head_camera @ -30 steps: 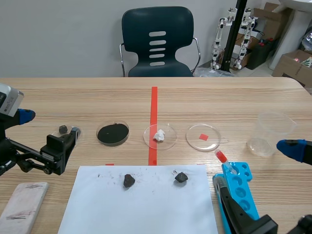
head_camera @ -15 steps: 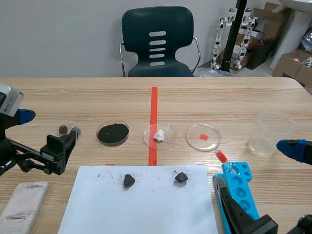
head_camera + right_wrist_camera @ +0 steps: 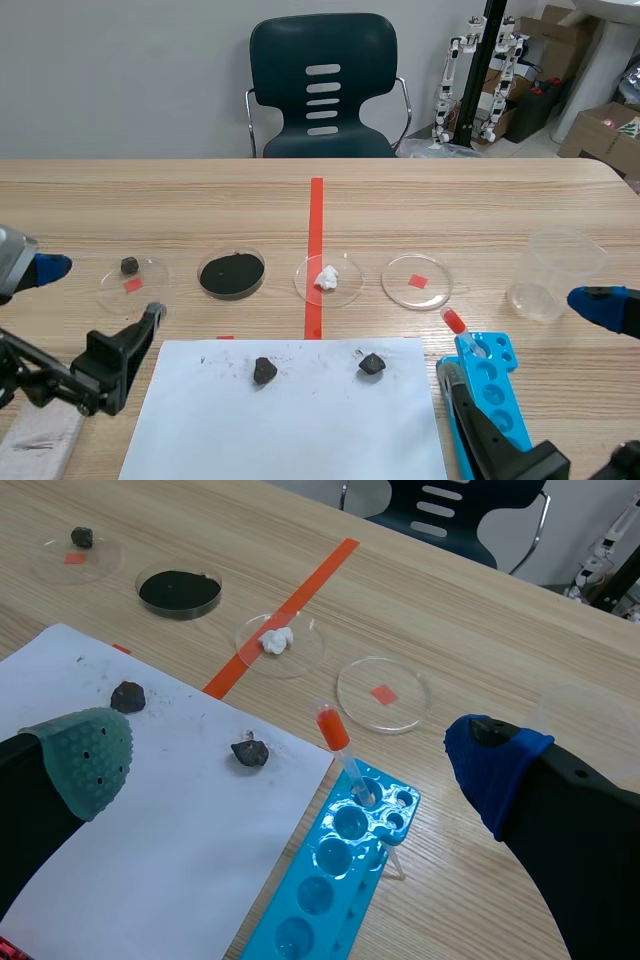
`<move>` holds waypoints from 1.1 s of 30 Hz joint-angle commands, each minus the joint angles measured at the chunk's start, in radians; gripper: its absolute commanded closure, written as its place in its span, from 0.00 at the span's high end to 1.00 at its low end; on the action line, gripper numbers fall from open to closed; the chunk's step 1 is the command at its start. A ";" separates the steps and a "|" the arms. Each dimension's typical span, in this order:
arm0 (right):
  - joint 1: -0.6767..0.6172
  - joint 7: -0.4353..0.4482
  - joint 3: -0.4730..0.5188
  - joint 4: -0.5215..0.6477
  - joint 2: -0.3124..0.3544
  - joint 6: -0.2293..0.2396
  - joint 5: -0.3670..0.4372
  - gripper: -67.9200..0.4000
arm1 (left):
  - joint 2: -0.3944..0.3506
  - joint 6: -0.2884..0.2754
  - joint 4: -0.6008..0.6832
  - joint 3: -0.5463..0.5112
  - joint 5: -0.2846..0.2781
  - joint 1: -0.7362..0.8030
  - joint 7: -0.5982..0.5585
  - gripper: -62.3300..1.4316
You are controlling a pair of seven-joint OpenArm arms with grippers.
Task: Return to the home posture
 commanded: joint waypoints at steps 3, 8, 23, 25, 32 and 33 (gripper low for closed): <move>0.009 0.014 0.002 0.005 0.008 0.000 0.006 1.00 | -0.027 0.045 0.095 -0.005 0.010 0.088 -0.020 1.00; 0.009 0.014 0.002 0.005 0.008 0.000 0.006 1.00 | -0.027 0.076 0.193 -0.005 0.077 0.209 -0.086 1.00; 0.009 0.014 0.002 0.005 0.008 0.000 0.006 1.00 | -0.027 0.085 0.322 -0.004 0.204 0.373 -0.117 1.00; 0.009 0.014 0.002 0.005 0.008 0.000 0.006 1.00 | -0.027 0.085 0.322 -0.004 0.190 0.372 -0.117 1.00; 0.009 0.014 0.002 0.005 0.008 0.000 0.006 1.00 | -0.027 0.085 0.322 -0.004 0.174 0.370 -0.117 1.00; 0.009 0.014 0.002 0.005 0.008 0.000 0.006 1.00 | -0.027 0.085 0.322 -0.004 0.174 0.370 -0.117 1.00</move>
